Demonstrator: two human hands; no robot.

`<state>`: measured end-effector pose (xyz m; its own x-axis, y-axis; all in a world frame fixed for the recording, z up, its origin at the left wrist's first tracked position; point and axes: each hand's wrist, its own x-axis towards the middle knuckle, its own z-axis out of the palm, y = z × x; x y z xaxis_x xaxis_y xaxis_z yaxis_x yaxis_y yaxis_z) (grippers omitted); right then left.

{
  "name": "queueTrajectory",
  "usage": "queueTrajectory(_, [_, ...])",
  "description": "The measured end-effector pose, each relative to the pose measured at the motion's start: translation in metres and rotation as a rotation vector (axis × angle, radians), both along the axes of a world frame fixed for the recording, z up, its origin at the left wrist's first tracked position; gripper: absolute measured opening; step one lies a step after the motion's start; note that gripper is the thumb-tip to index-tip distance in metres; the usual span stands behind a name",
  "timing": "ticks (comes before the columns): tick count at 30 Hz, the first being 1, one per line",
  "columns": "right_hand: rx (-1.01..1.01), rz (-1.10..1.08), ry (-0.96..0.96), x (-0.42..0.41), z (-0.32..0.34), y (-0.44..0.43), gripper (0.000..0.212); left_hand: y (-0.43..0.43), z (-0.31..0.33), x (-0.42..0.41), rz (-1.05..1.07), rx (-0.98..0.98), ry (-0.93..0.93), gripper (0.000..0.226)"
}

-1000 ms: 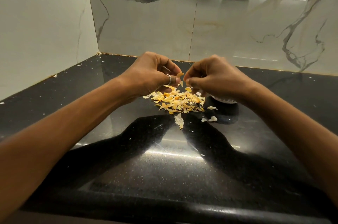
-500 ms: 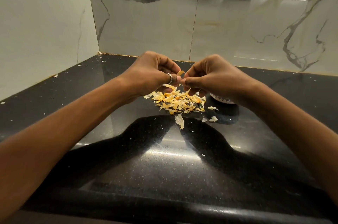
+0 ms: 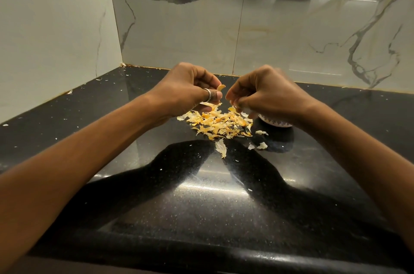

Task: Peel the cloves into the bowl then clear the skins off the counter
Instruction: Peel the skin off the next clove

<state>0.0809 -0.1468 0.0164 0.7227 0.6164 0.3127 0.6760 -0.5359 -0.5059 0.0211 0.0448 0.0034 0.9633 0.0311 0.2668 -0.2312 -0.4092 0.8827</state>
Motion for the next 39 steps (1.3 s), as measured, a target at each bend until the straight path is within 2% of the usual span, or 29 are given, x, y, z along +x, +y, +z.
queueTrajectory(3, [0.049,-0.014,-0.055,0.001,-0.001,0.001,0.005,-0.001,-0.001,0.000,-0.004,-0.018,0.003,0.021])
queueTrajectory(13, [0.105,0.005,-0.067,-0.003,-0.007,0.009,0.010,-0.004,-0.002,-0.001,-0.077,0.001,0.027,0.032])
queueTrajectory(19, [0.102,0.007,-0.087,-0.003,-0.007,0.008,0.012,-0.009,-0.006,-0.001,-0.087,0.040,0.031,0.016])
queueTrajectory(23, [0.106,-0.003,-0.106,-0.003,-0.009,0.010,0.015,-0.008,-0.006,0.000,-0.071,0.006,0.087,0.014])
queueTrajectory(26, [0.081,-0.014,-0.183,-0.003,-0.009,0.010,0.014,-0.008,-0.007,0.002,-0.038,-0.002,0.111,0.012])
queueTrajectory(32, [-0.055,0.020,-0.454,-0.001,-0.016,0.010,0.017,-0.008,-0.007,0.002,-0.014,0.027,0.096,0.017])
queueTrajectory(39, [-0.180,0.096,-0.601,0.002,-0.020,0.010,0.023,-0.011,-0.007,0.001,-0.043,-0.005,0.203,0.023])
